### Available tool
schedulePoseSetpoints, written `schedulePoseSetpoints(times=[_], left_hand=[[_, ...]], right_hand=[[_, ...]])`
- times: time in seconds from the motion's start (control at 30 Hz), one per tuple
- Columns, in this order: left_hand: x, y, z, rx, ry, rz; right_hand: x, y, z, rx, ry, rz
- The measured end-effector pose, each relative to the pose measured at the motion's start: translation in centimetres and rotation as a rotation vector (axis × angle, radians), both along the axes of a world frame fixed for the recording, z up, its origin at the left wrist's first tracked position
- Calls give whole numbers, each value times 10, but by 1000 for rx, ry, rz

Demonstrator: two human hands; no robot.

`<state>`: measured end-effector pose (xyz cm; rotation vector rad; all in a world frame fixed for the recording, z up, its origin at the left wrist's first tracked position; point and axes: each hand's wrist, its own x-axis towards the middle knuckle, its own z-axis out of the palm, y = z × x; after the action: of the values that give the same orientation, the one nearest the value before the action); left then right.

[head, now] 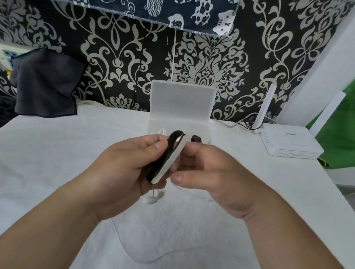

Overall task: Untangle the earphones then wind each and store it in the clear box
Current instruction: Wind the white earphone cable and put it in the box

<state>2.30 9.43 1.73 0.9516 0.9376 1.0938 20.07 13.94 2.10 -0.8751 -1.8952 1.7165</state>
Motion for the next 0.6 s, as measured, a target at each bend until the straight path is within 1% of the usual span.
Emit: schedulePoseSetpoints(times=[0.07, 0.13, 0.23, 0.33, 0.43, 0.5, 0.6], left_hand=[[0, -1, 1, -20, 11, 53], [-2, 1, -2, -49, 16, 165], [-8, 4, -7, -63, 72, 358], [-12, 7, -8, -55, 114, 457], [-9, 8, -6, -73, 13, 494], [-7, 8, -5, -75, -20, 531], [-3, 8, -6, -41, 36, 577]], right_hand=[[-4, 0, -2, 45, -98, -59], [-4, 2, -2, 53, -173, -158], [0, 3, 1, 6, -181, -223], [0, 0, 6, 22, -209, -235], [0, -2, 11, 90, -273, -237], [0, -4, 16, 139, -321, -214], [2, -9, 23, 169, -352, -165]])
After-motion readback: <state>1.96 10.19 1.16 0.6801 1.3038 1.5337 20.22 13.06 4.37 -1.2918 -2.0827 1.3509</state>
